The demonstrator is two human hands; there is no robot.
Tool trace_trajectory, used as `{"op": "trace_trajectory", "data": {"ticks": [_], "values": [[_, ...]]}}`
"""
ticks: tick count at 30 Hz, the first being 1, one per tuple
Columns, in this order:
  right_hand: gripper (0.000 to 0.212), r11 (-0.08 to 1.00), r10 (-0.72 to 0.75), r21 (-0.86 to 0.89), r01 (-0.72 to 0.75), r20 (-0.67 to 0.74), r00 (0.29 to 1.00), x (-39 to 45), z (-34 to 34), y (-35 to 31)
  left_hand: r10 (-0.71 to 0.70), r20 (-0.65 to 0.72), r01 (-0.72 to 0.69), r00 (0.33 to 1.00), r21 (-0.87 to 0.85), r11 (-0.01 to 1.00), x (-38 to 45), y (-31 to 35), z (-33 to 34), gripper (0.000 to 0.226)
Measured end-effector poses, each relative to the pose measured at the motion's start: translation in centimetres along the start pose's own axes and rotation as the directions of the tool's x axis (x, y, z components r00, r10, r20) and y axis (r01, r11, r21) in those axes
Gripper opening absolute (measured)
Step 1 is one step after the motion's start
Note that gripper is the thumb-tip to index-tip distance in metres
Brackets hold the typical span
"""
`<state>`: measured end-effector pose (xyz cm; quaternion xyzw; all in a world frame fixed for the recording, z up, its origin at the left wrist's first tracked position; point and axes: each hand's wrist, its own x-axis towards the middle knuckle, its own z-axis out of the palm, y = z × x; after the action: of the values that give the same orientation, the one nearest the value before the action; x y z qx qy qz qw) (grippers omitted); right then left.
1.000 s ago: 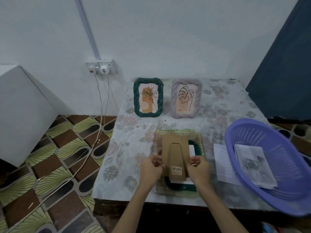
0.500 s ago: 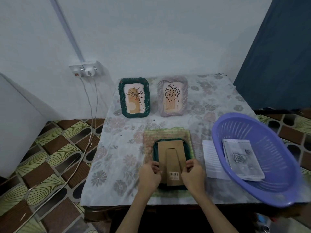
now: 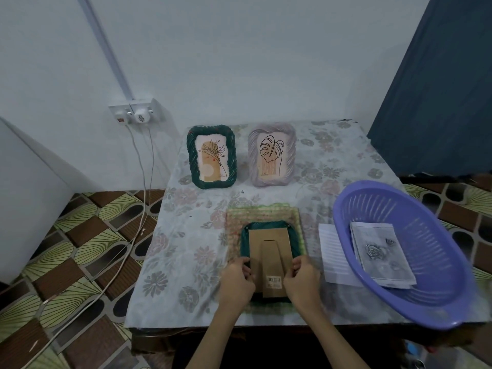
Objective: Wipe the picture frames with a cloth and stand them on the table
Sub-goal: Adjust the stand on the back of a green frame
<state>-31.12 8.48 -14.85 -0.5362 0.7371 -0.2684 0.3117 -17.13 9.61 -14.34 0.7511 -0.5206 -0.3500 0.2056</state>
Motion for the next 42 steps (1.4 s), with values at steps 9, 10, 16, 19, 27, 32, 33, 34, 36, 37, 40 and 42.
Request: {"op": "trace_trajectory", "data": {"ticks": [9,10,16,19,27,32,33,34,36,37,40,42], "values": [[0.04,0.979,-0.115,-0.163,0.12,0.039,0.993,-0.2,0.0,0.3,0.169,0.07,-0.182,0.983,0.469,0.864,-1.1,0.5,-1.2,0.051],[0.04,0.977,-0.121,-0.173,0.127,0.048,0.992,-0.2,0.0,0.4,0.171,0.092,-0.194,0.981,0.493,0.848,-1.2,0.4,-1.3,0.051],[0.04,0.976,-0.149,-0.153,0.156,0.057,0.987,-0.1,-0.1,0.4,0.199,0.172,-0.263,0.965,0.662,0.702,-1.2,0.7,-1.6,0.055],[0.039,0.97,-0.162,-0.168,0.175,0.084,0.983,-0.1,-0.4,0.3,0.199,0.202,-0.284,0.959,0.707,0.648,-1.2,0.9,-1.7,0.061],[0.022,0.928,-0.1,-0.263,0.263,0.503,0.858,2.5,-4.9,0.2,0.13,0.289,-0.306,0.949,0.734,0.606,-0.4,2.3,-3.0,0.06],[0.061,0.825,-0.17,-0.343,0.449,0.607,0.776,2.0,-6.4,0.9,0.132,0.299,-0.325,0.945,0.823,0.466,-0.9,3.9,-2.1,0.054],[0.057,0.785,-0.195,-0.377,0.491,0.603,0.774,1.8,-6.0,1.0,0.133,0.298,-0.325,0.945,0.835,0.444,-1.0,4.1,-1.9,0.052],[0.05,0.747,-0.222,-0.402,0.529,0.6,0.769,1.6,-5.8,1.1,0.137,0.297,-0.327,0.945,0.844,0.425,-1.0,4.4,-1.8,0.051],[0.034,0.657,-0.299,-0.431,0.619,0.604,0.738,1.1,-5.4,1.4,0.144,0.293,-0.326,0.945,0.855,0.404,-1.1,4.5,-1.6,0.049],[0.028,0.619,-0.337,-0.439,0.651,0.6,0.725,0.8,-5.2,1.7,0.148,0.289,-0.325,0.946,0.856,0.402,-1.1,4.4,-1.6,0.048],[0.028,0.697,-0.443,-0.36,0.62,0.464,0.767,-0.4,-3.9,3.3,0.185,0.261,-0.317,0.947,0.847,0.427,-1.1,3.9,-1.4,0.046],[0.032,0.81,-0.416,-0.268,0.522,0.364,0.833,-0.6,-3.3,3.5,0.198,0.248,-0.313,0.948,0.835,0.453,-1.2,3.8,-1.5,0.048]]}}
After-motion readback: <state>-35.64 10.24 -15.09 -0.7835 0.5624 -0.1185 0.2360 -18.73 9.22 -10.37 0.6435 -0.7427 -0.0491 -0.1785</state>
